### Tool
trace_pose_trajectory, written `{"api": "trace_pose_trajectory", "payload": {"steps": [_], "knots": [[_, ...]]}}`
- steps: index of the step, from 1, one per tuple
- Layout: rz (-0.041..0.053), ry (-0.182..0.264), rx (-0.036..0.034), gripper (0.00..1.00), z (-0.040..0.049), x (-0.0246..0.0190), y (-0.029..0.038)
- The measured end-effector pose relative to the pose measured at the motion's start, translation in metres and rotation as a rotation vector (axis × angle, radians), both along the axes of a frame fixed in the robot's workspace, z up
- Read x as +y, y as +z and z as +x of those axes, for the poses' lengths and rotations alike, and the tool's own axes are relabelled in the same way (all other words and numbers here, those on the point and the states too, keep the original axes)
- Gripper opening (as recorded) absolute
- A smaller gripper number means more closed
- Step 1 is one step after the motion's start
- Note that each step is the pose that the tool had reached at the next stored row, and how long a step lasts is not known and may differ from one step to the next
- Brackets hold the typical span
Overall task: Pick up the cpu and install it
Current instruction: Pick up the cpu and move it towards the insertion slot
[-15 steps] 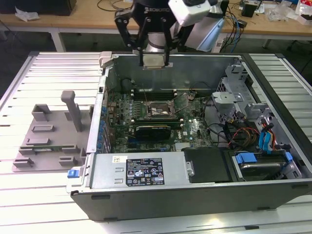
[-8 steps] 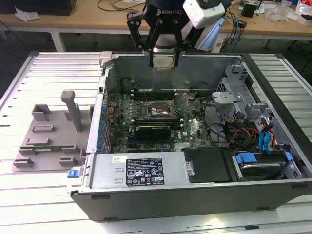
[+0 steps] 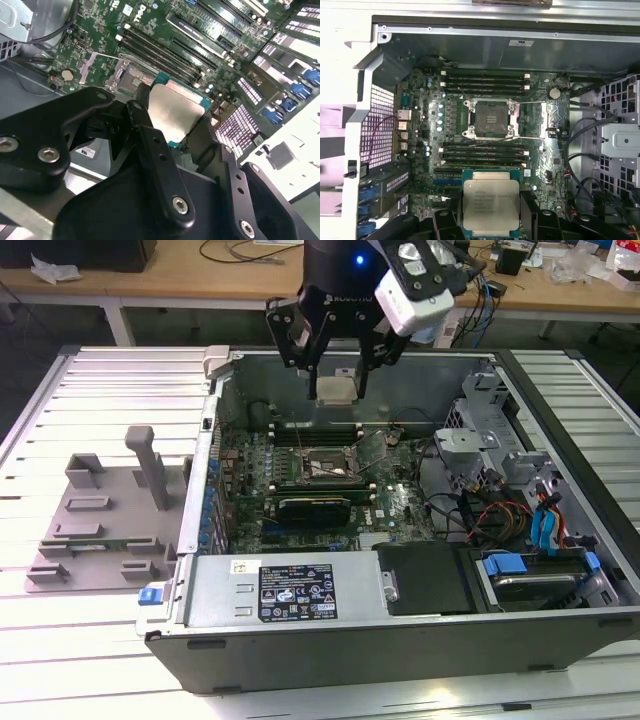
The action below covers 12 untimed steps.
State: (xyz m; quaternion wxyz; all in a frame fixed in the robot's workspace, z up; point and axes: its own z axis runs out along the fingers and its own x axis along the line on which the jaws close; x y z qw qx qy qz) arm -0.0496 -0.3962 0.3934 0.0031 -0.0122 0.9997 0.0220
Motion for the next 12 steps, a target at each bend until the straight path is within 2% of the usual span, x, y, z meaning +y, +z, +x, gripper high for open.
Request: {"api": "trace_pose_trajectory", "payload": {"steps": [3,4,6,8,12], "knots": [[0.0001,0.000,0.0003,0.55,0.0011,0.0000,-0.0063],[0.0000,0.000,0.0004,0.55,0.0015,0.0000,-0.0118],[-0.0005,0.000,0.0005,0.55,0.0018,0.0000,-0.0159],[-0.0025,0.000,0.0005,0.55,0.0022,0.0004,-0.0235],[-0.0102,0.000,0.0005,0.55,0.0040,0.0050,-0.0343]]}}
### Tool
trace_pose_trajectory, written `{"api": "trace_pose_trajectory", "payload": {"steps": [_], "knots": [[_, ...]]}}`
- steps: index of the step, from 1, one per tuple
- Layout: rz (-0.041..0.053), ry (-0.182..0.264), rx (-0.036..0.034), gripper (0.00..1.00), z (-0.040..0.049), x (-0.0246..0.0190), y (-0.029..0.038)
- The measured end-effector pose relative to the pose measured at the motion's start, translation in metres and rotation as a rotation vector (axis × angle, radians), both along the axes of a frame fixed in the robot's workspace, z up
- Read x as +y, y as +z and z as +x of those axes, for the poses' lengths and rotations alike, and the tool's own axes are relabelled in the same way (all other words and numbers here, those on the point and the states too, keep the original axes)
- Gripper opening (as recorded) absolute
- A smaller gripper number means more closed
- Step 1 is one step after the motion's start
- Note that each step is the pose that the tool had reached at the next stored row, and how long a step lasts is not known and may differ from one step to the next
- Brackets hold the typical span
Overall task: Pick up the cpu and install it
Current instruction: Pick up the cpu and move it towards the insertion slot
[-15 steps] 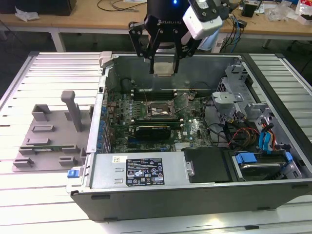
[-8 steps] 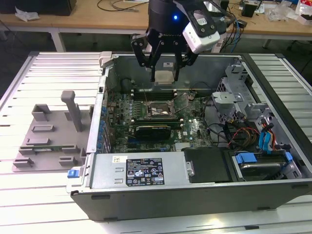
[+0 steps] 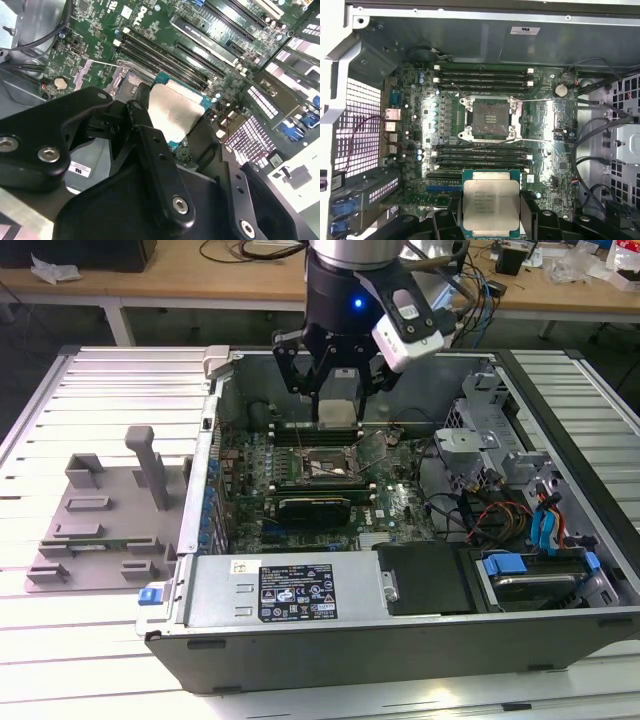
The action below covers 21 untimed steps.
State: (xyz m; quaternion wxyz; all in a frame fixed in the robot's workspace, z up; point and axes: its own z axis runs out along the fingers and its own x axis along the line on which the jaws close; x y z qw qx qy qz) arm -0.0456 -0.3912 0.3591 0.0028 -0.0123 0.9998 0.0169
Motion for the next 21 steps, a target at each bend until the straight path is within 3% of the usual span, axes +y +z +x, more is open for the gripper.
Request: {"api": "trace_pose_trajectory", "payload": {"steps": [4,16,21], "knots": [[-0.0051,0.000,0.0001,0.55,0.0014,0.0027,-0.0064],[-0.0068,0.000,0.0000,0.55,0.0030,0.0104,-0.0199],[-0.0078,0.000,0.0000,0.55,0.0040,0.0181,-0.0268]]}}
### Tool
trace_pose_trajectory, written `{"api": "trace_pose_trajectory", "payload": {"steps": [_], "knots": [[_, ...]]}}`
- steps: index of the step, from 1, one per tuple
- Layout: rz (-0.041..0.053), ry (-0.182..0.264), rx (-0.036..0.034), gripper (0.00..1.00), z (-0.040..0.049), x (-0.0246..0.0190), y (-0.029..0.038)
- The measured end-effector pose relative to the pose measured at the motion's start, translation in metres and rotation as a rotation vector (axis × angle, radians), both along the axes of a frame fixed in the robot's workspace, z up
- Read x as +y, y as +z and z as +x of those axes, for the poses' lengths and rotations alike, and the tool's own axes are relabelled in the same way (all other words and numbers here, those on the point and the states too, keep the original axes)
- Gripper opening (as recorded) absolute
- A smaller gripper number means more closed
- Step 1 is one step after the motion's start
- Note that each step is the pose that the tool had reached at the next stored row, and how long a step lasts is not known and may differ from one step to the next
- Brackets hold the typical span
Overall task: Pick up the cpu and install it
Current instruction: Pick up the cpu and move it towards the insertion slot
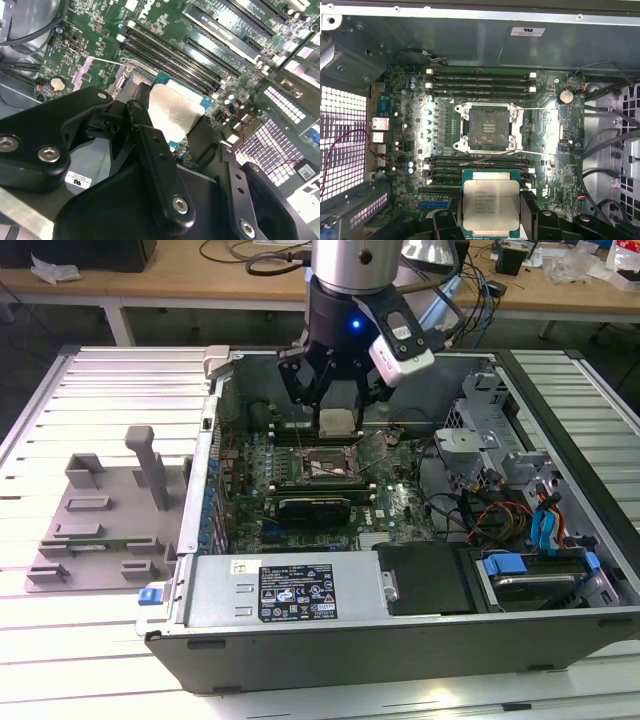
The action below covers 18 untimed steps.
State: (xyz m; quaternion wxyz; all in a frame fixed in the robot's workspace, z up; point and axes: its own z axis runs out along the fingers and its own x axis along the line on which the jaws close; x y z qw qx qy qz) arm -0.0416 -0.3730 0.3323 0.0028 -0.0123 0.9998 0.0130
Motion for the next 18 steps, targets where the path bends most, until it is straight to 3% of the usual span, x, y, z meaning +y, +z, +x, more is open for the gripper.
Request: {"api": "trace_pose_trajectory", "payload": {"steps": [4,12,14,18], "knots": [[-0.0001,0.000,0.0000,0.55,0.0001,0.0123,-0.0049],[0.0001,0.000,-0.0001,0.55,0.0001,0.0301,-0.0094],[0.0000,0.000,0.0000,0.55,0.0001,0.0325,-0.0101],[0.0001,0.000,0.0000,0.55,0.0001,0.0327,-0.0102]]}}
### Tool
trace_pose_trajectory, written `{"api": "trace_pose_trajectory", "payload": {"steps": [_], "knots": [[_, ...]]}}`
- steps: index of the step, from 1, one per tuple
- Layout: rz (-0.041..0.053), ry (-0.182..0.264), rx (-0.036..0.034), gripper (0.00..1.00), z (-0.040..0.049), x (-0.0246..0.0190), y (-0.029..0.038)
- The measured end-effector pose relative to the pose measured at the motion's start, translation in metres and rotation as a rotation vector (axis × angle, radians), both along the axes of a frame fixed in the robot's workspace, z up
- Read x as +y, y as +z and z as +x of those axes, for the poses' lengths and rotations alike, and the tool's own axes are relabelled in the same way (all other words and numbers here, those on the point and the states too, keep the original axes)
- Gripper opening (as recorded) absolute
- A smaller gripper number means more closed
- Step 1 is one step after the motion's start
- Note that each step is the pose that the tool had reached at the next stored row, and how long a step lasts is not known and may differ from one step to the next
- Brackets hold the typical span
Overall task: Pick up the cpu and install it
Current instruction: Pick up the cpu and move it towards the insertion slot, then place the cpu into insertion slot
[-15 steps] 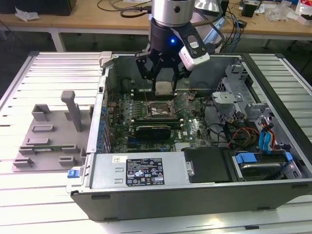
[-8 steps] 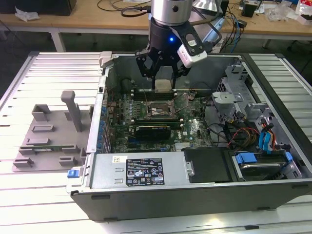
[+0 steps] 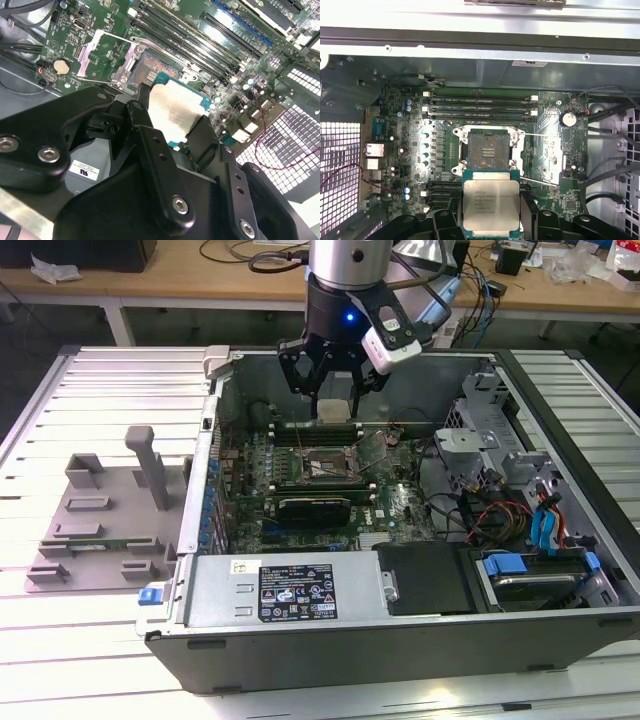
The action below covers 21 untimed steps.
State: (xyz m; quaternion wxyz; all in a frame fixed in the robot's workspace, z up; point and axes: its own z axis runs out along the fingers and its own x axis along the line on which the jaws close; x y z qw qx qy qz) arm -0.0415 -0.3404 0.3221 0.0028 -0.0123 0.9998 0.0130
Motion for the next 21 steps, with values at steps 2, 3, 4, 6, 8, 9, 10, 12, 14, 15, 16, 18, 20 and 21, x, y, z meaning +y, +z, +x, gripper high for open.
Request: {"api": "trace_pose_trajectory", "payload": {"steps": [2,3,4,6,8,9,10,12,14,15,16,18,20,21], "knots": [[0.0000,0.000,0.0000,0.55,0.0000,0.0001,0.0000],[0.0000,0.000,0.0000,0.55,0.0000,0.0001,0.0000],[0.0000,0.000,0.0000,0.55,0.0000,0.0001,0.0000],[-0.0001,0.000,0.0000,0.55,0.0000,0.0001,0.0000],[-0.0001,0.000,0.0000,0.55,0.0000,0.0002,0.0000],[-0.0001,0.000,0.0001,0.55,0.0000,0.0002,0.0000],[0.0000,0.000,0.0000,0.55,0.0000,0.0002,0.0000],[0.0000,-0.076,0.0000,0.55,0.0000,0.0002,-0.0001],[-0.0001,-0.109,0.0000,0.55,0.0000,0.0002,-0.0001],[0.0000,-0.145,0.0000,0.55,0.0000,0.0002,-0.0002],[-0.0001,-0.174,0.0000,0.55,0.0000,0.0002,-0.0002],[-0.0001,-0.214,0.0000,0.55,0.0000,0.0002,-0.0002],[-0.0001,-0.264,0.0000,0.55,0.0000,0.0002,-0.0003],[-0.0002,-0.303,0.0000,0.55,0.0000,0.0002,-0.0005]]}}
